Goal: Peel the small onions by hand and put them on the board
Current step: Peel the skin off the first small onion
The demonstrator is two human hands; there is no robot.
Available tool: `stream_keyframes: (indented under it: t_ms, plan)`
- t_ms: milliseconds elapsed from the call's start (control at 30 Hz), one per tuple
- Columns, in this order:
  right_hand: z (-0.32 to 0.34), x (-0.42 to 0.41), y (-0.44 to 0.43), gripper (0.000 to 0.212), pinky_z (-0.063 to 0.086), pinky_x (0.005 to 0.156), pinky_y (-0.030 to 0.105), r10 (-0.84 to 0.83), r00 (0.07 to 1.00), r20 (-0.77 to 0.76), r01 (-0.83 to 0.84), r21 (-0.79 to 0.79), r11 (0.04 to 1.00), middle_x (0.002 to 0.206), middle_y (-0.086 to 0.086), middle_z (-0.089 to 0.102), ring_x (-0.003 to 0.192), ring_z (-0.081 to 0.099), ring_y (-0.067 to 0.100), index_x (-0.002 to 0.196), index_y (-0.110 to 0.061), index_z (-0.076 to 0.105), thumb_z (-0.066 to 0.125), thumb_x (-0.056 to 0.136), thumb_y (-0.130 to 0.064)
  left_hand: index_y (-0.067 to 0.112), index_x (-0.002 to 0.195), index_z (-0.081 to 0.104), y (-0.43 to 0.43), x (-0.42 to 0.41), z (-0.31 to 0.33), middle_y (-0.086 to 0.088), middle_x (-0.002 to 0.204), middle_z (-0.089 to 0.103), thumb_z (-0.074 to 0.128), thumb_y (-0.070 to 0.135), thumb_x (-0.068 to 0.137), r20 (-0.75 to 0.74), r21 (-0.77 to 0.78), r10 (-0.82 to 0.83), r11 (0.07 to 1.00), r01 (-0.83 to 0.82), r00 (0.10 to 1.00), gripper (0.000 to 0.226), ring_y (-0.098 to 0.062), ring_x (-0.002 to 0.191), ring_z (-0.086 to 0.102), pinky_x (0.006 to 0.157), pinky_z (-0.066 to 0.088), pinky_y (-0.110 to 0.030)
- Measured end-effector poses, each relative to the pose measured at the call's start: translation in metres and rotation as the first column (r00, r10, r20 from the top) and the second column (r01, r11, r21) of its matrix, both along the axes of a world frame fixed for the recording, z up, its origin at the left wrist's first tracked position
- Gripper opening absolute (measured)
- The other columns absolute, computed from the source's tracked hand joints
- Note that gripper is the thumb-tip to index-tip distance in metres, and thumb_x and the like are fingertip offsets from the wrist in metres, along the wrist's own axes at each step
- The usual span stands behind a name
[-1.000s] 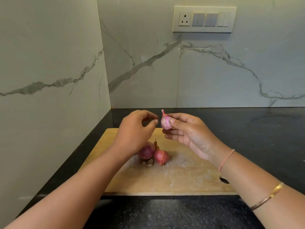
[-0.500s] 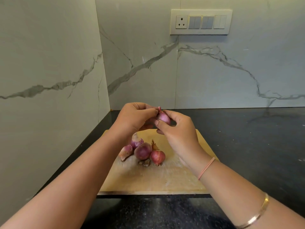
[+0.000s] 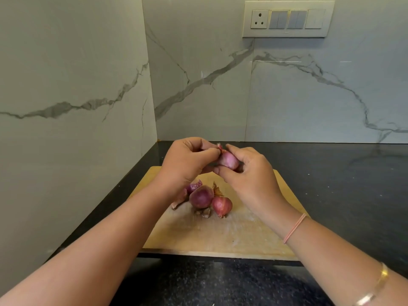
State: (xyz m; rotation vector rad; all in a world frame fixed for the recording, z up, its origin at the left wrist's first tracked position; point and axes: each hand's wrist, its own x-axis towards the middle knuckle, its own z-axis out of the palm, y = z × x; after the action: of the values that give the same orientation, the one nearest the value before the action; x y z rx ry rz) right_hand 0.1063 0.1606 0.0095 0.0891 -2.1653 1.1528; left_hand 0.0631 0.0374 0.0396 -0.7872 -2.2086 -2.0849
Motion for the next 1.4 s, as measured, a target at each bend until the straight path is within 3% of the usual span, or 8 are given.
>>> stream_keyframes:
  t_ms: [200,367,500,700,867,1033,1233,1400]
  plan:
    - [-0.003,0.000,-0.001,0.057,0.045,0.085,0.017,-0.009,1.000,0.007,0.008,0.047,0.999,0.100,-0.003,0.056,0.099,0.058,0.014,0.131,-0.009,0.056,0.076,0.079,-0.018,0.007,0.066,0.061,0.005,0.002,-0.003,-0.010,0.073,0.062,0.061,-0.001,0.083,-0.016,-0.021,0.071,0.997,-0.072,0.997,0.019,-0.021,0.073,0.059,0.080,0.055,-0.039]
    - [-0.006,-0.002,0.000,0.060,0.050,0.095,0.036,0.058,0.996,0.065,-0.052,-0.085,0.995,0.115,0.002,0.067,0.106,0.063,0.017,0.132,-0.015,0.055,0.077,0.076,-0.014,0.003,0.070,0.064,0.005,0.000,-0.006,-0.013,0.074,0.065,0.063,0.000,0.080,-0.056,-0.058,0.110,0.992,-0.113,0.992,0.010,-0.024,0.073,0.061,0.084,0.052,-0.047]
    - [-0.004,-0.003,0.003,0.042,0.054,0.086,0.046,0.148,0.987,0.065,-0.131,-0.212,0.968,0.102,0.003,0.070,0.097,0.067,0.021,0.097,-0.030,0.052,0.078,0.074,-0.008,0.004,0.071,0.066,0.002,-0.004,-0.006,-0.022,0.083,0.069,0.062,-0.001,0.081,-0.036,-0.039,0.126,0.991,-0.128,0.991,0.011,-0.035,0.082,0.064,0.086,0.053,-0.052]
    - [0.004,0.003,0.009,0.030,0.058,0.070,0.030,0.311,0.949,0.051,-0.271,-0.374,0.887,0.102,0.012,0.068,0.082,0.067,0.017,0.103,-0.012,0.054,0.069,0.081,0.002,0.009,0.085,0.071,0.000,-0.001,-0.003,-0.007,0.080,0.070,0.061,0.004,0.087,-0.044,-0.015,0.059,0.998,-0.060,0.997,0.011,-0.012,0.072,0.064,0.075,0.056,-0.026]
    - [0.005,0.005,0.010,0.031,0.059,0.072,0.033,0.266,0.961,0.072,-0.227,-0.344,0.911,0.103,0.010,0.066,0.077,0.069,0.018,0.110,-0.010,0.059,0.069,0.082,-0.002,0.013,0.085,0.072,-0.002,0.002,-0.001,-0.005,0.078,0.071,0.063,0.008,0.087,-0.082,-0.025,0.058,0.998,-0.060,0.995,0.011,-0.007,0.068,0.063,0.065,0.053,-0.019]
    - [0.002,0.006,0.006,0.031,0.059,0.073,0.038,0.168,0.985,0.044,-0.158,-0.176,0.972,0.092,-0.001,0.068,0.074,0.070,0.020,0.100,-0.024,0.059,0.073,0.079,-0.006,0.011,0.075,0.069,0.000,0.002,-0.004,-0.007,0.074,0.068,0.062,0.003,0.086,-0.068,-0.012,0.082,0.996,-0.083,0.994,0.015,-0.015,0.071,0.063,0.072,0.055,-0.031]
    - [0.001,0.009,0.002,0.029,0.058,0.075,0.038,0.111,0.994,0.025,-0.108,-0.078,0.991,0.085,-0.006,0.069,0.072,0.069,0.017,0.098,-0.026,0.060,0.075,0.078,-0.009,0.010,0.063,0.064,0.004,0.001,-0.008,-0.015,0.073,0.065,0.066,0.005,0.073,-0.065,0.019,0.124,0.992,-0.123,0.990,0.011,-0.029,0.072,0.062,0.083,0.053,-0.050]
    - [0.001,0.008,0.002,0.032,0.058,0.074,0.038,0.121,0.992,0.018,-0.119,-0.088,0.989,0.086,-0.008,0.069,0.074,0.068,0.013,0.090,-0.034,0.058,0.073,0.080,-0.008,0.007,0.071,0.067,0.008,0.002,-0.015,-0.012,0.075,0.069,0.068,0.012,0.072,-0.176,0.002,0.222,0.974,-0.225,0.959,0.005,-0.030,0.078,0.067,0.080,0.054,-0.049]
